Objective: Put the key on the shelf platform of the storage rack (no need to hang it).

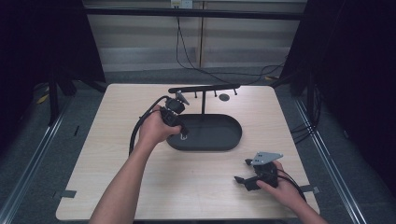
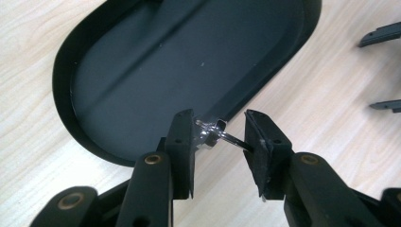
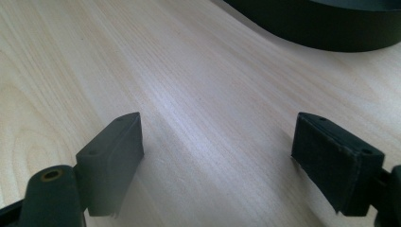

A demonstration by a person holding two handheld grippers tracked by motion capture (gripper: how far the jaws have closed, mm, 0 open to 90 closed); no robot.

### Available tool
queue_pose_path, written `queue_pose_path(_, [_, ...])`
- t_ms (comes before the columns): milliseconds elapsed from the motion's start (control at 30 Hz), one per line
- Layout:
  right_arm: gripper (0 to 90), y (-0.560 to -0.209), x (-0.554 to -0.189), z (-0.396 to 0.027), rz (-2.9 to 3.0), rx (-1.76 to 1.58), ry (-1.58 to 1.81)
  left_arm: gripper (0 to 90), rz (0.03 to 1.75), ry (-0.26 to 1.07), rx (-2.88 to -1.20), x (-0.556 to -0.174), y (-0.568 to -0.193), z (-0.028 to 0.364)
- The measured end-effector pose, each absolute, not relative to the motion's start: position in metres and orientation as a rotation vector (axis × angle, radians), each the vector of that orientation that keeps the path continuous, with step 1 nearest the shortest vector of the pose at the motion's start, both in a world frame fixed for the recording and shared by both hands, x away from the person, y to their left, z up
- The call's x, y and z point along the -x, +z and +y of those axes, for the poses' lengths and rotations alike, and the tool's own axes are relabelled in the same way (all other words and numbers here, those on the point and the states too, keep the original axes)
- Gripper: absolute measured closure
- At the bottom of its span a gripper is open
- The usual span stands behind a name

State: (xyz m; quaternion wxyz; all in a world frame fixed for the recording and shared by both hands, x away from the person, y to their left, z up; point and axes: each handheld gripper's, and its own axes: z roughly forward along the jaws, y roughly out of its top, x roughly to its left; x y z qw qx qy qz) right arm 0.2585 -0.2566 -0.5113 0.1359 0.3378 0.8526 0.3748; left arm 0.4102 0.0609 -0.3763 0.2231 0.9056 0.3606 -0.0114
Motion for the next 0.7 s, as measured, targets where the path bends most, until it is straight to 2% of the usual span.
queue_pose_path(700, [17.0,-0.511,-0.258,-0.257,2.469,-0.976,1.085,64.4,1.013,0.011,-2.478,-0.422,-0.392,0.050])
